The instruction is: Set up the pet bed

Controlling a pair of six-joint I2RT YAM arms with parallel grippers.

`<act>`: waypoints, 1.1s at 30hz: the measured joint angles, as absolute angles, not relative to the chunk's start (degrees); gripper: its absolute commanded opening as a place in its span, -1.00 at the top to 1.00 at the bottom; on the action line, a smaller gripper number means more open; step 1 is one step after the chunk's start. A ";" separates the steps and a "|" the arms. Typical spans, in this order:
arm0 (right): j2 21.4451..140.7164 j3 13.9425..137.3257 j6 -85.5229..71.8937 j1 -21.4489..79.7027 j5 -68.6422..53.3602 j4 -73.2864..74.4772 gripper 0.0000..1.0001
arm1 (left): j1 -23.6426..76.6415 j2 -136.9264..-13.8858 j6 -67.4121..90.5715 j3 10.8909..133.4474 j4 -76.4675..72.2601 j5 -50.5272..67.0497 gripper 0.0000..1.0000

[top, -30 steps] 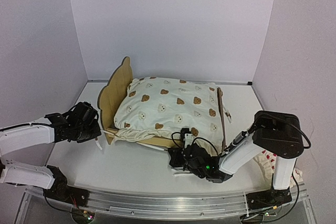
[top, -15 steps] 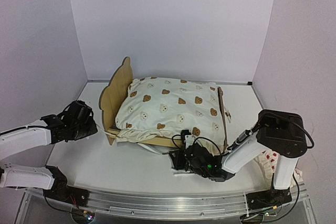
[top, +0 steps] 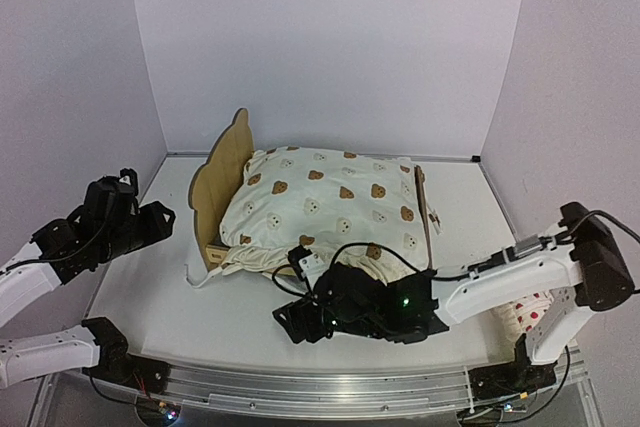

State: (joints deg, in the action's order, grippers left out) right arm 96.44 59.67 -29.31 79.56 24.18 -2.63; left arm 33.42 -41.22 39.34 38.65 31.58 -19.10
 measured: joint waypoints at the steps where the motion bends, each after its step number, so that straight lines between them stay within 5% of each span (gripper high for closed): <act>1: 95.01 61.89 -27.80 79.00 25.11 0.87 -0.70 | 33.41 -41.03 38.83 39.12 31.39 -17.87 -0.01; 8: 81.59 65.84 -24.47 60.56 27.11 17.86 -0.66 | 33.43 -43.01 35.72 38.17 27.85 -8.46 0.20; 18: 73.63 58.44 -28.34 32.69 23.63 32.96 -0.17 | 33.43 -49.67 32.73 36.18 21.81 2.87 0.42; 33: 80.66 51.67 -31.11 29.85 5.38 31.43 -0.02 | 33.78 -59.22 32.53 36.59 14.46 -7.45 0.51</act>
State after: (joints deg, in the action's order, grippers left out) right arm 80.66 51.67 -31.11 29.85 5.38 31.43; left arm 33.78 -59.22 32.53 36.59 14.46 -7.45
